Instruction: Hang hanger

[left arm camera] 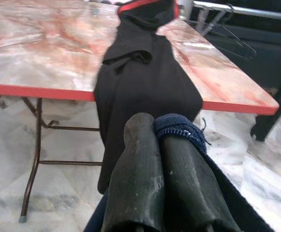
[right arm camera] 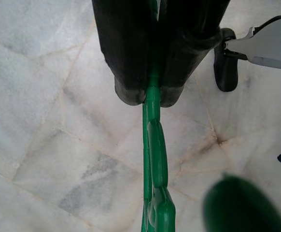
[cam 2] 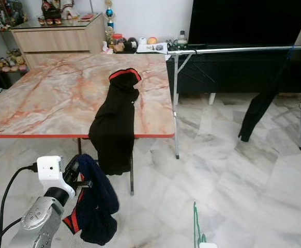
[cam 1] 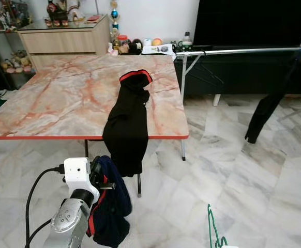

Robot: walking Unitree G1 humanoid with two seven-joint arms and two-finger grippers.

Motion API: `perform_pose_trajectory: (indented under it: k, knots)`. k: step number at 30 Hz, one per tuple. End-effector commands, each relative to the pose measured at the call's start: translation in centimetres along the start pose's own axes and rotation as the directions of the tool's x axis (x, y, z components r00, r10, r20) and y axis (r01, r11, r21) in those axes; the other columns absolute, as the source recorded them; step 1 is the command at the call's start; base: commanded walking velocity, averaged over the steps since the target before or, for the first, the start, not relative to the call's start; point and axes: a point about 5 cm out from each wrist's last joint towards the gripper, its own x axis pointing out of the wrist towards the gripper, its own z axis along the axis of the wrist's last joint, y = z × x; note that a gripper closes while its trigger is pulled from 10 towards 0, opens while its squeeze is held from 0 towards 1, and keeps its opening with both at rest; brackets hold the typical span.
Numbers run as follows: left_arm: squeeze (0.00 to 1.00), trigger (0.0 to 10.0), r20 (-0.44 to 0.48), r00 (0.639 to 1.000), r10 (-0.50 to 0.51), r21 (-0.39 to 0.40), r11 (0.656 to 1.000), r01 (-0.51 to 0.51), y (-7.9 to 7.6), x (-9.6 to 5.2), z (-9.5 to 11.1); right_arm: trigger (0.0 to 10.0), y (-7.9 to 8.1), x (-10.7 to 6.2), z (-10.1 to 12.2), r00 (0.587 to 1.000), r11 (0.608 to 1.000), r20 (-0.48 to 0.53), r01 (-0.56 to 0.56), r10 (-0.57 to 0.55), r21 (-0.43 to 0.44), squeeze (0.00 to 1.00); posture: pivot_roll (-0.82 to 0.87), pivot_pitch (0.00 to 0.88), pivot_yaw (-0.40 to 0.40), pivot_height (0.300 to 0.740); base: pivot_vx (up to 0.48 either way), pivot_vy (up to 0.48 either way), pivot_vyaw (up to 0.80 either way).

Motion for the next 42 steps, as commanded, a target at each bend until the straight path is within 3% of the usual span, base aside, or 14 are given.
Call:
perform_pose_trajectory:
  k: [1,5,6,8,10,12,16,20,36,42]
  knots:
    - [0.0,10.0,0.059,0.998,-0.02,0.043,0.999,0.018,0.5,0.1,1.1,10.0,0.4,0.1,0.3,1.0,1.0,0.008,-0.006,0.006,-0.001,0.0,0.16,0.0,0.033,0.74,0.0,0.0,0.0]
    - [0.0,10.0,0.045,0.998,0.034,0.075,0.996,-0.037,3.8,0.0,0.9,10.0,0.6,0.2,0.7,1.0,1.0,0.018,-0.009,0.009,-0.004,0.0,0.15,0.0,0.032,0.74,0.0,0.0,0.0]
    - [0.0,10.0,0.045,0.998,0.034,0.075,0.996,-0.037,3.8,0.0,0.9,10.0,0.6,0.2,0.7,1.0,1.0,0.018,-0.009,0.009,-0.004,0.0,0.15,0.0,0.032,0.74,0.0,0.0,0.0]
    - [0.0,10.0,0.047,0.997,0.058,0.103,0.993,-0.063,6.0,-0.1,1.5,10.0,0.5,0.2,0.9,1.0,1.0,0.023,-0.007,0.007,-0.006,0.0,0.15,0.0,0.028,0.74,0.0,0.0,0.0]
    - [0.0,10.0,0.04,0.998,0.049,0.136,0.989,-0.054,6.8,-0.3,1.8,10.0,0.4,0.2,0.8,1.0,1.0,0.022,-0.004,0.005,-0.011,0.0,0.16,0.0,0.026,0.74,0.0,0.0,0.0]
    - [0.0,10.0,0.039,0.998,0.046,0.142,0.989,-0.051,6.9,-0.3,1.9,10.0,0.3,0.1,0.7,1.0,1.0,0.021,-0.004,0.004,-0.012,0.0,0.16,0.0,0.026,0.74,0.0,0.0,0.0]
    - [0.0,10.0,-0.026,0.999,-0.036,0.189,0.981,0.04,6.9,-1.8,0.8,10.0,-0.1,0.0,0.1,1.0,1.0,0.014,0.003,-0.002,-0.018,0.0,0.15,0.0,0.03,0.74,0.0,0.0,0.0]
    - [0.0,10.0,-0.027,1.0,-0.015,0.17,0.985,0.02,7.4,-2.3,0.6,10.0,-0.2,-0.1,0.0,1.0,1.0,0.017,0.004,-0.004,-0.022,0.0,0.14,0.0,0.036,0.74,0.0,0.0,0.0]
    - [0.0,10.0,-0.002,1.0,0.007,0.154,0.988,-0.007,8.1,-1.9,1.1,10.0,0.3,0.1,0.8,0.999,0.999,0.044,-0.006,0.008,-0.037,0.0,0.15,0.0,0.04,0.74,0.0,0.0,0.0]
    - [0.0,10.0,0.025,1.0,0.016,0.133,0.991,-0.02,8.0,-1.3,1.7,10.0,0.6,0.1,0.7,0.999,0.999,0.05,-0.015,0.017,-0.038,0.0,0.15,0.0,0.04,0.74,0.317,0.0,0.0]
